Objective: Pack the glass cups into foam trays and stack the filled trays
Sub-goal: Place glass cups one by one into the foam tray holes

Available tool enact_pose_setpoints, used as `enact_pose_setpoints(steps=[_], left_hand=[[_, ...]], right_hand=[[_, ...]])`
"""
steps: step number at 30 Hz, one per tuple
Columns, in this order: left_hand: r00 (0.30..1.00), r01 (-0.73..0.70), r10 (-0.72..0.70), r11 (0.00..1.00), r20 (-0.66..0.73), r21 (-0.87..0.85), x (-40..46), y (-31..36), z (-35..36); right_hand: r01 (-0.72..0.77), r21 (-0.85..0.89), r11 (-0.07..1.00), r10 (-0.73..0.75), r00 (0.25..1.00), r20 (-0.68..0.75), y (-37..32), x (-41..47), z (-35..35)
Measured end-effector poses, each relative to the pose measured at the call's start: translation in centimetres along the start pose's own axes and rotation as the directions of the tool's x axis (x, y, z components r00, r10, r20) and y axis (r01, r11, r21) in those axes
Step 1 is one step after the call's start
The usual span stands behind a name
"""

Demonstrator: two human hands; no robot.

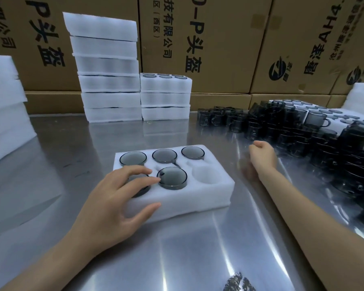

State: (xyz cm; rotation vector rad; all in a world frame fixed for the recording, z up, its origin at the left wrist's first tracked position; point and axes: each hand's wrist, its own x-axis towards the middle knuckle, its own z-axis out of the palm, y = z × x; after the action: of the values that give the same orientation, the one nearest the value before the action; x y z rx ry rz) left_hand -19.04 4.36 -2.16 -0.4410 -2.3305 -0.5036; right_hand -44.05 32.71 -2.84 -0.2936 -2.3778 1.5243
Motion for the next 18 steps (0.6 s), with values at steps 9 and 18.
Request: enact_pose_setpoints(steps=[9,18], left_hand=[[0.996,-0.057,0.055,0.998,-0.074,-0.028,0.0,-1.0,0.8],[0.994,-0.054,0.053,0.998,-0.095,-0.014,0.1,-1.1,1.0]], right_hand=[[0.034,-0.321,0.947,-0.030,0.999,0.017,-0.8,5.3,2.9],[0.019,-0.335,0.942,-0.033,0.999,-0.035,-0.7,7.0,3.3]])
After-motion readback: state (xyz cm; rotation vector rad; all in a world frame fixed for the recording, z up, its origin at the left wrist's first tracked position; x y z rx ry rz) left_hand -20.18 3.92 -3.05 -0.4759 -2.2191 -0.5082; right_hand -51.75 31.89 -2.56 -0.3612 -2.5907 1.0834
